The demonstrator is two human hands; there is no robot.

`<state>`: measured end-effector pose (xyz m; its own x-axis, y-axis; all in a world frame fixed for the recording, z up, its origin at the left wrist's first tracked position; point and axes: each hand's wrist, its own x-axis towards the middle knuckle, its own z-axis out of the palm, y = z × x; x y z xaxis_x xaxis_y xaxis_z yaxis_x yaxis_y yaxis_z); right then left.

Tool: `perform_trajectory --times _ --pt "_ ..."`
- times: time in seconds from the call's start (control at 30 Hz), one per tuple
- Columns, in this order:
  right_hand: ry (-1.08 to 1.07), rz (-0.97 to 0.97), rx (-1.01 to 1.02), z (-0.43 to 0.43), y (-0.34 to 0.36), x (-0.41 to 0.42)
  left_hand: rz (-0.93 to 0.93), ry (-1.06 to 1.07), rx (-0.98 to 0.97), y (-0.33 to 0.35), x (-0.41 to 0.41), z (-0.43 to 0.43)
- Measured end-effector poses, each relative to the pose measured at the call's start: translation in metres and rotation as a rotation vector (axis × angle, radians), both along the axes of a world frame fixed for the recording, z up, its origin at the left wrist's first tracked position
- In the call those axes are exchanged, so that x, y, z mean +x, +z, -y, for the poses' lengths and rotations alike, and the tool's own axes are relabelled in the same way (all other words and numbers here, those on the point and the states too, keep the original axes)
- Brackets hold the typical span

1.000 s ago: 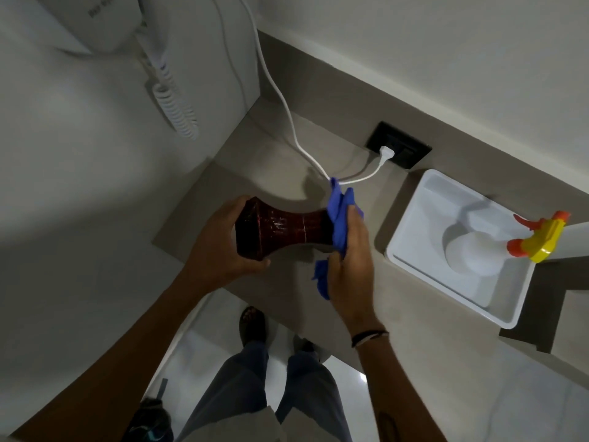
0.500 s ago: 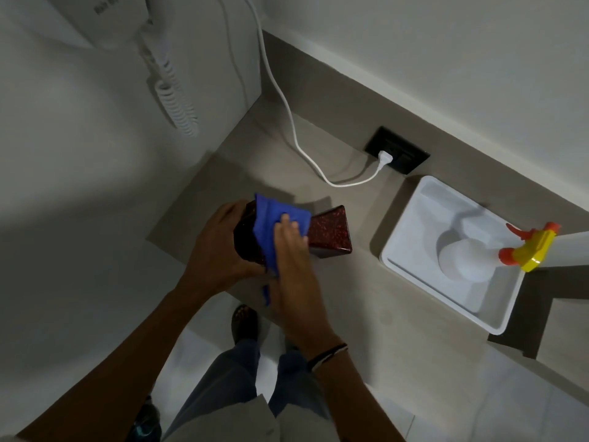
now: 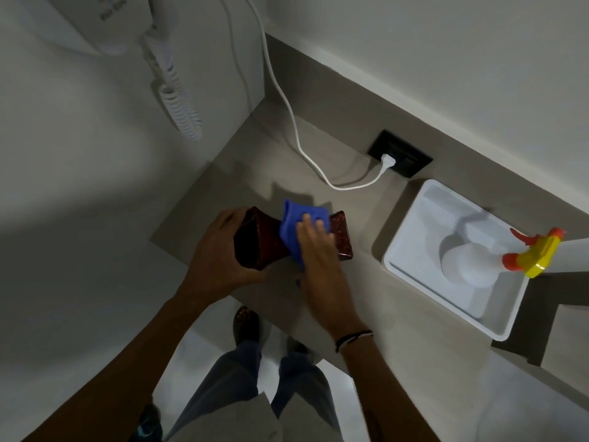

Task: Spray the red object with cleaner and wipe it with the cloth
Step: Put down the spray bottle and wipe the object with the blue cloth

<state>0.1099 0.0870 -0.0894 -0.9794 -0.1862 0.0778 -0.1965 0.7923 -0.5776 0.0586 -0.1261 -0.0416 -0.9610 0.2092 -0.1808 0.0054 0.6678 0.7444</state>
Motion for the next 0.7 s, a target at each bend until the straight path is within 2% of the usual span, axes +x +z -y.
perform_trajectory --times 0.07,0.2,0.3,0.4,0.5,0.7 --pt "-0.207 0.121 -0.074 -0.033 -0.004 -0.006 -0.005 0.004 0.003 -0.003 0.003 0.001" --pt "-0.657 0.311 -0.548 -0.052 -0.005 -0.012 -0.032 0.07 0.055 -0.008 0.005 -0.002" --pt "-0.757 0.421 -0.826 -0.05 -0.001 -0.009 0.002 0.16 0.112 -0.003 0.006 -0.005" --pt "-0.746 0.435 -0.874 -0.042 0.009 -0.012 0.035 0.254 0.134 0.007 0.002 -0.008" --pt "-0.748 0.431 -0.886 -0.041 0.015 -0.021 0.067 0.243 0.157 0.013 -0.004 -0.01" --pt "-0.791 0.474 -0.848 -0.051 0.017 -0.036 0.274 -0.05 0.008 0.024 -0.005 0.008"
